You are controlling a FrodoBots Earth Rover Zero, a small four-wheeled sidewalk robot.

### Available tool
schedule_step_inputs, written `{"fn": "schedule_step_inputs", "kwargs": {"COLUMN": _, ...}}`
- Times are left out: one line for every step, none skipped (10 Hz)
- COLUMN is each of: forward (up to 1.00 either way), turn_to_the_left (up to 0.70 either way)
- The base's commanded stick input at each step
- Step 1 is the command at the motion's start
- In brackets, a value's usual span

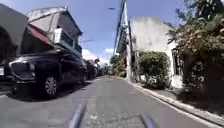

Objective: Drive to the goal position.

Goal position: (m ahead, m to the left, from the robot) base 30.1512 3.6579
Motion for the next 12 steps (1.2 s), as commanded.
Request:
{"fn": "schedule_step_inputs", "kwargs": {"forward": 1.0, "turn_to_the_left": 0.0}}
{"fn": "schedule_step_inputs", "kwargs": {"forward": 1.0, "turn_to_the_left": 0.0}}
{"fn": "schedule_step_inputs", "kwargs": {"forward": 1.0, "turn_to_the_left": 0.0}}
{"fn": "schedule_step_inputs", "kwargs": {"forward": 1.0, "turn_to_the_left": 0.0}}
{"fn": "schedule_step_inputs", "kwargs": {"forward": 1.0, "turn_to_the_left": 0.0}}
{"fn": "schedule_step_inputs", "kwargs": {"forward": 1.0, "turn_to_the_left": 0.0}}
{"fn": "schedule_step_inputs", "kwargs": {"forward": 1.0, "turn_to_the_left": 0.0}}
{"fn": "schedule_step_inputs", "kwargs": {"forward": 1.0, "turn_to_the_left": 0.0}}
{"fn": "schedule_step_inputs", "kwargs": {"forward": 1.0, "turn_to_the_left": -0.32}}
{"fn": "schedule_step_inputs", "kwargs": {"forward": 1.0, "turn_to_the_left": -0.25}}
{"fn": "schedule_step_inputs", "kwargs": {"forward": 1.0, "turn_to_the_left": -0.09}}
{"fn": "schedule_step_inputs", "kwargs": {"forward": 1.0, "turn_to_the_left": 0.0}}
